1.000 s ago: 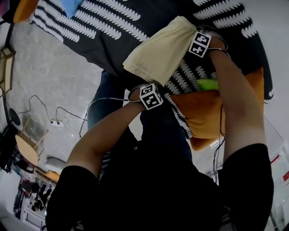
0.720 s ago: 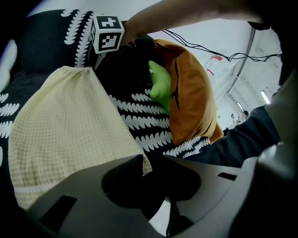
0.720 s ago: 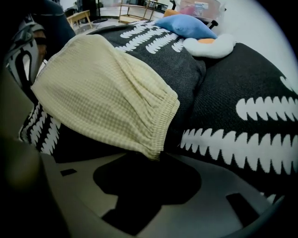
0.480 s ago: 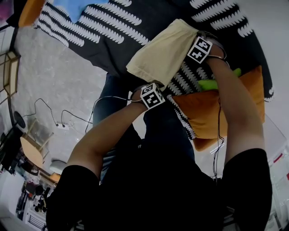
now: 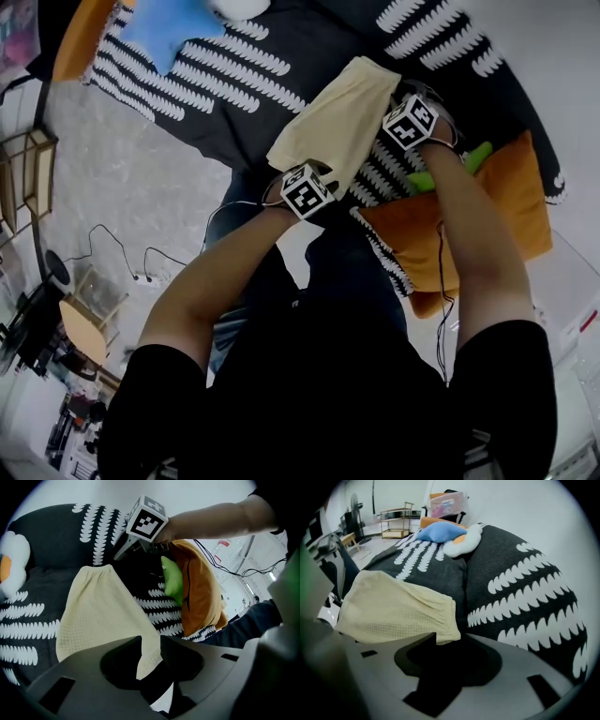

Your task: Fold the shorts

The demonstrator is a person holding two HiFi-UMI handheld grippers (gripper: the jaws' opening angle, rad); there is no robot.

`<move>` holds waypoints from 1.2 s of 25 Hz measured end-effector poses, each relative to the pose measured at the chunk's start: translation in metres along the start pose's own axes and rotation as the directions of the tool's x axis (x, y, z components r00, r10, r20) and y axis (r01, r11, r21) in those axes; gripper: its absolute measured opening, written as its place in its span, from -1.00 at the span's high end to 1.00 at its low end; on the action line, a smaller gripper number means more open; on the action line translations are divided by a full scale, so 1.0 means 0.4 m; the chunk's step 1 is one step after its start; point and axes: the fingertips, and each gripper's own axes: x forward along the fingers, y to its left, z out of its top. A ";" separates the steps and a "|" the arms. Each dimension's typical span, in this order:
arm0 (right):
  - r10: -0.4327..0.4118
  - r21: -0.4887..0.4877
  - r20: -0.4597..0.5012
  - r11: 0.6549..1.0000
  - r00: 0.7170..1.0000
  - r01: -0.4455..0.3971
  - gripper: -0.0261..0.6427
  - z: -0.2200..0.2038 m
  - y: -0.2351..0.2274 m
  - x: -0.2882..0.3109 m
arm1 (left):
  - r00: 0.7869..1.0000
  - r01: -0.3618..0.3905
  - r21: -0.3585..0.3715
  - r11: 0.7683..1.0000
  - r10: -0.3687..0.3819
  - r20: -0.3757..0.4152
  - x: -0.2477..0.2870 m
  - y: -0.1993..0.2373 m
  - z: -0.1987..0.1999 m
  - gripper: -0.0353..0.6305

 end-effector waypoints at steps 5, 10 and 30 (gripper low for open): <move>-0.005 0.262 0.058 0.965 0.998 -0.011 0.42 -0.007 -0.017 -0.037 | 0.999 -0.032 0.009 0.999 0.032 -0.003 -0.031 0.042 0.039 0.46; 0.010 0.447 0.083 0.893 0.996 -0.046 0.41 -0.038 -0.018 -0.025 | 0.998 -0.055 0.021 0.998 0.056 -0.017 -0.041 0.102 0.077 0.46; -0.042 0.795 0.231 0.583 0.972 -0.164 0.50 -0.096 -0.073 0.095 | 0.992 -0.122 0.049 0.991 0.120 0.046 -0.048 0.376 0.354 0.37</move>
